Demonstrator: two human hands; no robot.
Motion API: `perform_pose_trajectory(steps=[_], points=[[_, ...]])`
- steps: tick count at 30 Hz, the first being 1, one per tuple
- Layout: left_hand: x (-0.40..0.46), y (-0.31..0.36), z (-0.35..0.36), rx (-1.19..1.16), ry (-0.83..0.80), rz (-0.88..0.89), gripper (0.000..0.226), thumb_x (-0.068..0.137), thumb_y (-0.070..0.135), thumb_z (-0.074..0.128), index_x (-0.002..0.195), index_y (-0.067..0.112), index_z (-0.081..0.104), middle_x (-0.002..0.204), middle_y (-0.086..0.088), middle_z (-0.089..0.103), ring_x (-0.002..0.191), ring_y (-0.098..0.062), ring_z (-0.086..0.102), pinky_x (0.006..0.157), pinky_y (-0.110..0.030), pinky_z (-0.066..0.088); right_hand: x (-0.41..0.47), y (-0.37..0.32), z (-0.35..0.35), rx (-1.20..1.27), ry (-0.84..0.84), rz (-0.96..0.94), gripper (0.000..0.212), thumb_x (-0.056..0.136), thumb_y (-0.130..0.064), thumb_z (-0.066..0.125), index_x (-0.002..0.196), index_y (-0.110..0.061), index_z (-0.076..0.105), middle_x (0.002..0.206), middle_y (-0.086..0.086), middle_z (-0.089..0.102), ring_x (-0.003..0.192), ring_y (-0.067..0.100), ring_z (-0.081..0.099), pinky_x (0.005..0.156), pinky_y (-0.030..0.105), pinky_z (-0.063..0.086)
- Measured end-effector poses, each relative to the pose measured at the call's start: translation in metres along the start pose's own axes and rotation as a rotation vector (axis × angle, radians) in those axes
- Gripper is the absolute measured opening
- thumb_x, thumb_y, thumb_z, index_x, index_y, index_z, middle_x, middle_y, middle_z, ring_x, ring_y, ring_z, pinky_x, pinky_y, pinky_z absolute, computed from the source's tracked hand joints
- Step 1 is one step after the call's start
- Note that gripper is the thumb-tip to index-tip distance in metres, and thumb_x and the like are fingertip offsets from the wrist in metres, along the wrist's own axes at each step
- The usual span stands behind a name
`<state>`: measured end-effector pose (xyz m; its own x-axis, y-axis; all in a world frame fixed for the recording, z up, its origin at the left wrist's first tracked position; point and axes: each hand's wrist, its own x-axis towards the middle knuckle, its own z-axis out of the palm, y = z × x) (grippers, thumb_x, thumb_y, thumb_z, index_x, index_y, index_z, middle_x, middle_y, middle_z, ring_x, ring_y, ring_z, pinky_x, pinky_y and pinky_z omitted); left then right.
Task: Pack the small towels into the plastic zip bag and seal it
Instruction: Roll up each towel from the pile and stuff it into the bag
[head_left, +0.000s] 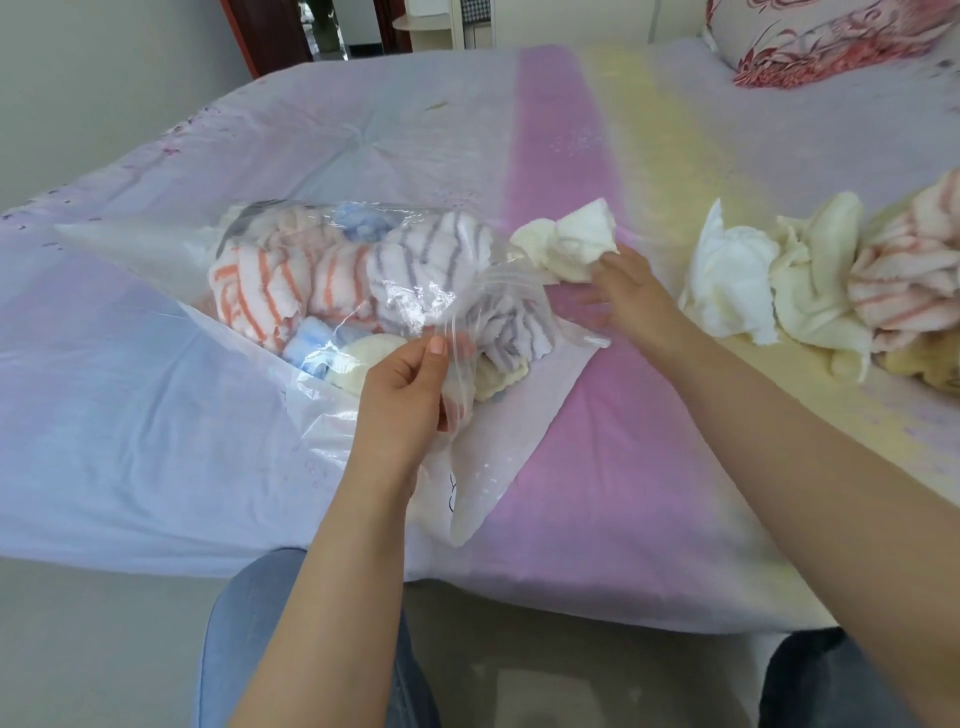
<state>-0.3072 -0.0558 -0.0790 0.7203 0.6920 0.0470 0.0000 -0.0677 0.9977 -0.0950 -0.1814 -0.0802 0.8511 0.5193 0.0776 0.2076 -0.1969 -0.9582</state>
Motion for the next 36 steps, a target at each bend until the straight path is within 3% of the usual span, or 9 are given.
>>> perform_pose_trajectory(steps=[4,7,13,16,19,22,26,31,36], points=[[-0.011,0.008,0.001,0.0,0.012,0.011,0.029,0.101,0.032,0.05,0.096,0.024,0.076,0.069,-0.009,0.059,0.059,-0.017,0.048,0.054,-0.024,0.043,-0.099,-0.021,-0.028,-0.051,0.192,-0.268,0.029,0.095,-0.023,0.045,0.123,-0.028,0.053,0.135,-0.015,0.035,0.11,-0.024,0.042,0.095,0.011,0.036],[-0.017,0.014,0.001,0.016,0.027,0.027,0.029,0.101,0.033,0.049,0.095,0.03,0.076,0.069,-0.007,0.059,0.053,-0.013,0.045,0.055,-0.025,0.046,-0.146,-0.04,-0.039,-0.114,0.234,-0.408,0.035,0.09,-0.034,0.049,0.121,-0.022,0.058,0.128,-0.014,0.048,0.118,-0.015,0.043,0.09,0.003,0.034],[-0.025,0.021,0.004,0.074,0.05,0.048,0.029,0.101,0.035,0.048,0.093,0.032,0.076,0.07,-0.005,0.061,0.052,-0.011,0.047,0.053,-0.022,0.048,-0.118,-0.038,-0.021,-0.387,0.388,-0.404,0.043,0.084,-0.036,0.057,0.124,-0.02,0.057,0.135,-0.002,0.049,0.129,0.008,0.038,0.109,0.026,0.027],[-0.026,0.025,0.003,0.144,0.063,0.094,0.028,0.101,0.035,0.048,0.09,0.036,0.074,0.067,0.008,0.066,0.045,-0.007,0.052,0.049,-0.015,0.047,-0.066,-0.008,-0.024,-0.76,0.095,-0.135,0.089,0.077,-0.055,0.066,0.149,-0.025,0.022,0.159,-0.004,0.01,0.147,0.023,0.007,0.115,0.052,0.012],[-0.029,0.029,-0.001,0.274,0.054,0.144,0.025,0.1,0.039,0.047,0.09,0.041,0.07,0.078,0.019,0.071,0.046,-0.005,0.06,0.048,-0.014,0.045,-0.037,0.032,-0.029,-0.854,-0.276,0.094,0.1,0.075,-0.055,0.07,0.151,-0.022,0.015,0.161,0.001,0.008,0.146,0.028,0.012,0.113,0.045,0.022],[-0.033,0.03,-0.007,0.423,-0.019,0.157,0.018,0.094,0.05,0.051,0.094,0.042,0.068,0.078,0.018,0.068,0.055,-0.011,0.064,0.057,-0.023,0.05,-0.036,0.06,-0.029,-0.778,-0.112,0.096,0.054,0.087,-0.039,0.061,0.133,-0.012,0.047,0.131,0.011,0.056,0.121,0.032,0.049,0.09,0.037,0.041],[-0.04,0.026,-0.013,0.724,-0.052,0.315,0.028,0.089,0.049,0.061,0.113,0.036,0.063,0.104,0.02,0.062,0.067,0.002,0.058,0.065,-0.018,0.042,-0.084,0.059,-0.023,-0.308,0.246,0.043,0.01,0.084,-0.038,0.053,0.089,-0.035,0.061,0.082,-0.01,0.069,0.083,0.014,0.065,0.067,0.03,0.046],[-0.049,0.031,-0.005,0.821,0.165,0.556,0.012,0.092,0.021,0.058,0.089,0.014,0.067,0.087,0.003,0.061,0.077,-0.018,0.055,0.064,-0.033,0.046,-0.164,0.02,0.039,0.017,0.397,-0.123,0.033,0.069,-0.051,0.056,0.094,-0.059,0.037,0.093,-0.043,0.053,0.079,-0.007,0.055,0.065,0.023,0.046],[-0.054,0.041,-0.018,0.875,0.13,0.58,0.011,0.096,0.013,0.051,0.094,0.008,0.06,0.119,-0.006,0.056,0.112,-0.019,0.042,0.093,-0.033,0.038,-0.144,-0.026,0.09,0.111,0.198,-0.215,0.036,0.076,-0.046,0.06,0.1,-0.039,0.033,0.096,-0.019,0.054,0.089,0.014,0.058,0.074,0.035,0.048]])
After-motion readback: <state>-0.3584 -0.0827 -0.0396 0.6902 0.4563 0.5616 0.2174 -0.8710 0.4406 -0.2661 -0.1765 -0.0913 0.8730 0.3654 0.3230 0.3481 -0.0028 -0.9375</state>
